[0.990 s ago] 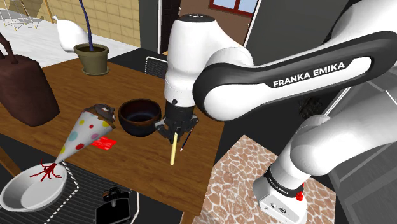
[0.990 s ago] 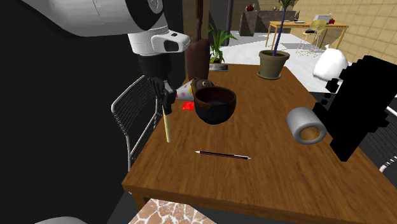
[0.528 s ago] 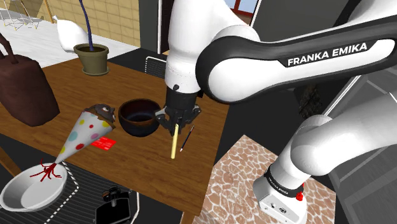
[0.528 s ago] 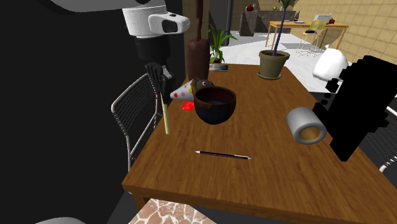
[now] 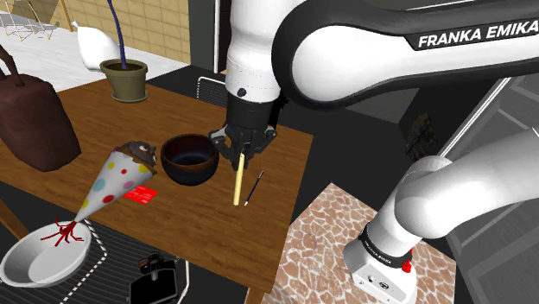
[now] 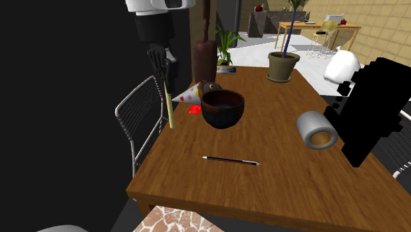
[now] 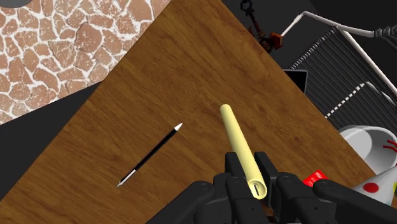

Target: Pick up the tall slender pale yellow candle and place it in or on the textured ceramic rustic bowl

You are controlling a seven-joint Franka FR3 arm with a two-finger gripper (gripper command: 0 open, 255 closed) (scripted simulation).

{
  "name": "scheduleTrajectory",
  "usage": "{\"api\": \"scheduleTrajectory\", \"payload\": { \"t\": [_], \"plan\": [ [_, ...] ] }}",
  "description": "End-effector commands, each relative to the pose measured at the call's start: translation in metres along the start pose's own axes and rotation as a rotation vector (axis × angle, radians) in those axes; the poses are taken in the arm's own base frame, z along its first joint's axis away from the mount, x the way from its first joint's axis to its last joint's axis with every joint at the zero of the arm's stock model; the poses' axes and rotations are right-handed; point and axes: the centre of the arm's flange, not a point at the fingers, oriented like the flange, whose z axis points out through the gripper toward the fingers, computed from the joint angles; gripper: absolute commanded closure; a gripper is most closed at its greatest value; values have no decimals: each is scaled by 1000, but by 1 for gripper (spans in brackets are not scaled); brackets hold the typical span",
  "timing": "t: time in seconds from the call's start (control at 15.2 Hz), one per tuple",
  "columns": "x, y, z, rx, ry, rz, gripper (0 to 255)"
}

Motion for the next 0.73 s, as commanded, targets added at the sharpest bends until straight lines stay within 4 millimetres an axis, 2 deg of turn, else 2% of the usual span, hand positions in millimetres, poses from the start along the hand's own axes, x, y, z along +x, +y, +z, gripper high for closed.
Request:
{"api": "scheduleTrajectory", "payload": {
  "t": [0.0, 0.66],
  "plan": [
    [1, 1, -11, 0, 0, 0, 255],
    [6, 1, -64, 0, 0, 0, 255]
  ]
}}
